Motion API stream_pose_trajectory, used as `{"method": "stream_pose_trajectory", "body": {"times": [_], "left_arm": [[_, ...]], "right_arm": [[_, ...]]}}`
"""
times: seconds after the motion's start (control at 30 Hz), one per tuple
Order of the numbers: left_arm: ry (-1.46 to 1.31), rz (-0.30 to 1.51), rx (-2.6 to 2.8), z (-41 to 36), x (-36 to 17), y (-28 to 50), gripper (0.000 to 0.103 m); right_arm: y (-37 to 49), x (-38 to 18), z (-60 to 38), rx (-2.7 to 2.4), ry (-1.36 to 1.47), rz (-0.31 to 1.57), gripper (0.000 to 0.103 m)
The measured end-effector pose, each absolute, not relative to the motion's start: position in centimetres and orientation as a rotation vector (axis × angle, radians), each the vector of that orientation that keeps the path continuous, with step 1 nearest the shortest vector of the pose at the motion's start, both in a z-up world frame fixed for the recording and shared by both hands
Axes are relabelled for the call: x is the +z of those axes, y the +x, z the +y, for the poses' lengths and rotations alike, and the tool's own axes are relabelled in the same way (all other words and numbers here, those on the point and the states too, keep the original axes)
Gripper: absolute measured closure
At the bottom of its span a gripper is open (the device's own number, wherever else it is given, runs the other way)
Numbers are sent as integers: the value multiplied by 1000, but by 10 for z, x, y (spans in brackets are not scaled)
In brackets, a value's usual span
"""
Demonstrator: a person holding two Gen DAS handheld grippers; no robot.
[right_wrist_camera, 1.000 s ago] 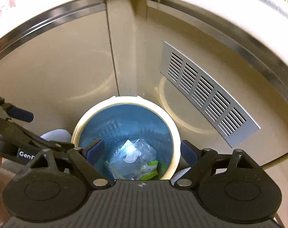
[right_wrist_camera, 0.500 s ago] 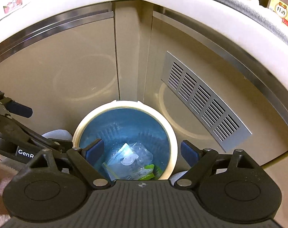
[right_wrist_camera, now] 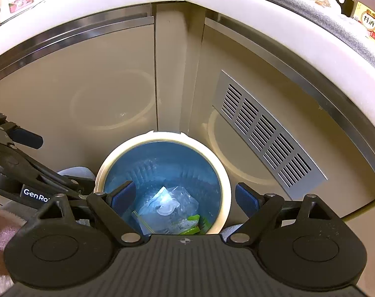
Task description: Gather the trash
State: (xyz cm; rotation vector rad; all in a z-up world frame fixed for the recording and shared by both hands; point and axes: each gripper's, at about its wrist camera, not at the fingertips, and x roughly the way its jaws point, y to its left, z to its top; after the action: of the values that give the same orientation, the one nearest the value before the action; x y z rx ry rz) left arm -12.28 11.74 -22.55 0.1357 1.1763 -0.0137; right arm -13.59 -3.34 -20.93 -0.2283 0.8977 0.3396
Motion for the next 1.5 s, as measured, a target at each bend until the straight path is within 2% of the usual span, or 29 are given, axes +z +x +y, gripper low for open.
{"method": "stream_pose_trajectory", "body": {"times": [1.5], "left_arm": [[163,1154,-19,115,-224,-125,0]], "right_arm": [[-138,-208,-43,321,-190,892,13]]}}
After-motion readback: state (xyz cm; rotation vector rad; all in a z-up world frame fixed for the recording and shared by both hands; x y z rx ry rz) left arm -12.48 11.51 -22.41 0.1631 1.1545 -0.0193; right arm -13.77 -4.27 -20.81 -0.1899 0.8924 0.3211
